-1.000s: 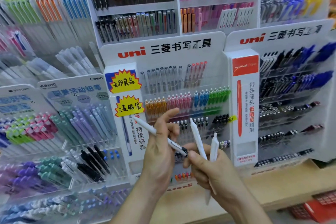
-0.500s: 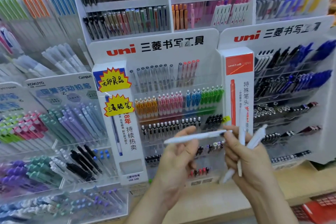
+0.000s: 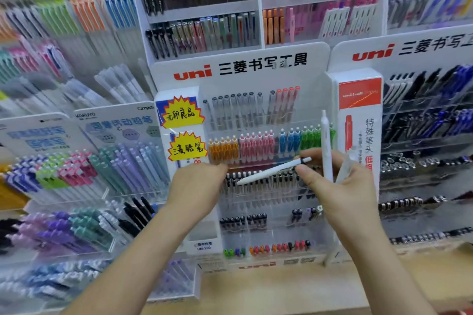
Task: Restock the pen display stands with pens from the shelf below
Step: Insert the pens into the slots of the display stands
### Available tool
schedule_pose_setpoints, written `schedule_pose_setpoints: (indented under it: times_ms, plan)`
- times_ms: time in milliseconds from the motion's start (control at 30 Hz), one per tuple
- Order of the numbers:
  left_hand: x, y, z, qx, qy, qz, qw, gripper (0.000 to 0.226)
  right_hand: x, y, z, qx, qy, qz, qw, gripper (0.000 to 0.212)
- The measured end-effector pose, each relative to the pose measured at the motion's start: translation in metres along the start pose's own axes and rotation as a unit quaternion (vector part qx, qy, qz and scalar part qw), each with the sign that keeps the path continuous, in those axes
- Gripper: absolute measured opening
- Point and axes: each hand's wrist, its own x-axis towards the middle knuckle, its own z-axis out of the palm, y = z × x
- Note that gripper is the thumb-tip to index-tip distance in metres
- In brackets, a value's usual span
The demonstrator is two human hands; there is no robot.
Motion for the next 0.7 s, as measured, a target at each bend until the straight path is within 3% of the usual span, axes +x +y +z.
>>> schedule_pose_setpoints:
  times_ms: [267, 533, 600, 700]
  plan:
    - [0.005, -0.004, 0.005, -0.26, -0.007, -0.087, 0.962, 0.025, 0.004, 0.001, 0.009, -0.018, 0.002, -0.025, 1.0, 0.016]
    - [-0.01, -0.008, -0.005, -0.258, -0.003, -0.032, 0.966, 0.046, 0.01, -0.01, 0.04, -0.052, -0.039, -0.114, 0.991, 0.012]
    - [-0.021, -0.014, -0.007, -0.335, 0.059, -0.068, 0.938, 0.046, 0.011, -0.011, 0.049, -0.06, -0.055, -0.13, 0.988, 0.013]
    - [-0.038, -0.026, -0.002, -0.448, 0.158, -0.132, 0.87, 0.034, 0.014, -0.011, 0.061, -0.108, -0.072, -0.161, 0.978, 0.007]
